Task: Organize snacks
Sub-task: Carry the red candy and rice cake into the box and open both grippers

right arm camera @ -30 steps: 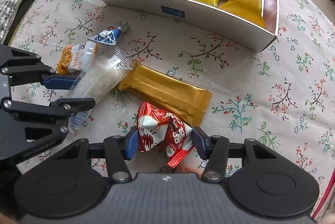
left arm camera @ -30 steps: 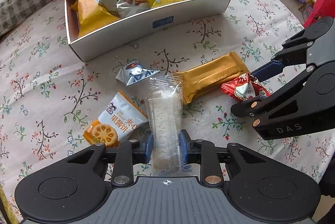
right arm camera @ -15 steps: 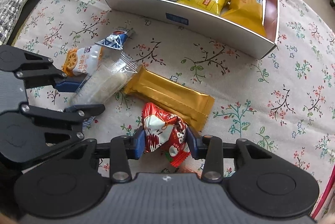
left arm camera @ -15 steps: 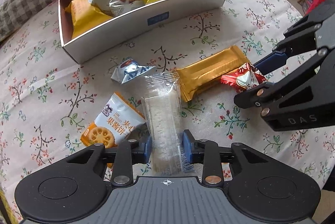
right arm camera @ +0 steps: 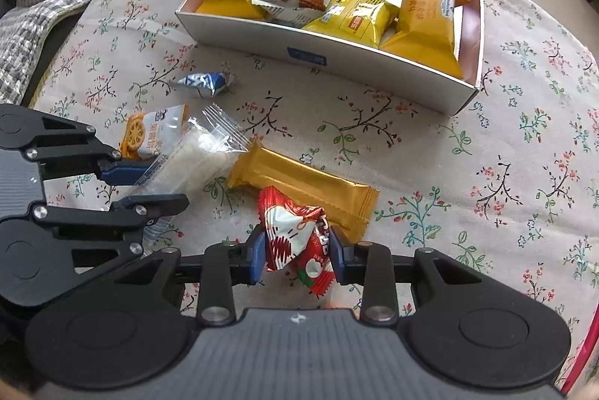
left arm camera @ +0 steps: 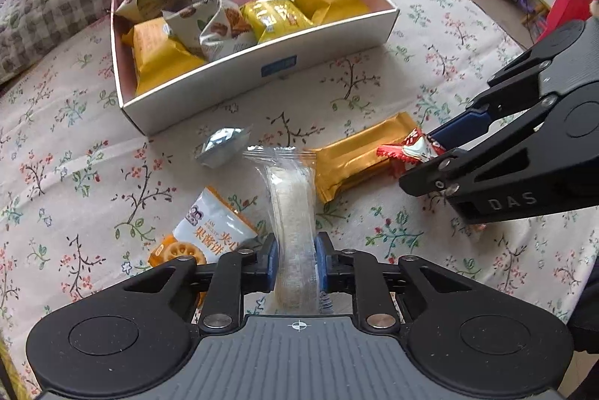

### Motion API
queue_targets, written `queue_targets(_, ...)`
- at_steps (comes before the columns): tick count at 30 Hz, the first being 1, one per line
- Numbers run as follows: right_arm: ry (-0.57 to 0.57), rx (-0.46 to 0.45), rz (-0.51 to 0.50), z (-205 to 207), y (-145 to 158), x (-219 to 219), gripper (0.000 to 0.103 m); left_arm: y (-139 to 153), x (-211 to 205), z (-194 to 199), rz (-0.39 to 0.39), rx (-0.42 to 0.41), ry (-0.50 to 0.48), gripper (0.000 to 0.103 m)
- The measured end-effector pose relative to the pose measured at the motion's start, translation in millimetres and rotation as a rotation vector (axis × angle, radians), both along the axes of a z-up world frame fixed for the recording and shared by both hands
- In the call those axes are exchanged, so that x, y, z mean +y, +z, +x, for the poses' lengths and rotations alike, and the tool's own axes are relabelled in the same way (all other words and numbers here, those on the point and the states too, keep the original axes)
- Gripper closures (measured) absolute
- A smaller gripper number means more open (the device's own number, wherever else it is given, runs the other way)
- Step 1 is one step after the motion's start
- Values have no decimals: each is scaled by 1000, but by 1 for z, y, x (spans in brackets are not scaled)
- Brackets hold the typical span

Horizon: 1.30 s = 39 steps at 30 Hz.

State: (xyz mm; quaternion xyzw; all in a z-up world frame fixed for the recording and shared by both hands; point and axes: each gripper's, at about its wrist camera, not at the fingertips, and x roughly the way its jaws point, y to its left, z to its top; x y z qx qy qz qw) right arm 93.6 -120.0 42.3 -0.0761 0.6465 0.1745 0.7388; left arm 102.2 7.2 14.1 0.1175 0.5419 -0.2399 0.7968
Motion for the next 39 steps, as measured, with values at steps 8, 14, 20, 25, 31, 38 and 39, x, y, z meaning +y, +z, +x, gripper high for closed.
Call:
queue_targets(8,-18,-10,38,0,15,-9,76,16,5,2,-61,-22,18,85)
queue_targets(14,-36,-19,66,2,22,-11,76,26,9,4,-91,-34,32,86)
queue_targets(20,-77,-42,108,8,29,-16,76,39,12,4,-134,-57,35,86)
queue_targets(25,-123,-63,116,13,33,-25,76,49,14,8,-136,-114,59,86)
queue_targets(31,-162,-131,138,22,48,-28,76,61,19,16,-161,-170,96,86)
queue_targets(38,-238,-178,154,40,53,-44,76,71,22,40,-184,-221,158,86)
queue_targets(39,-252,-183,159,42,54,-47,76,72,21,44,-188,-224,163,86)
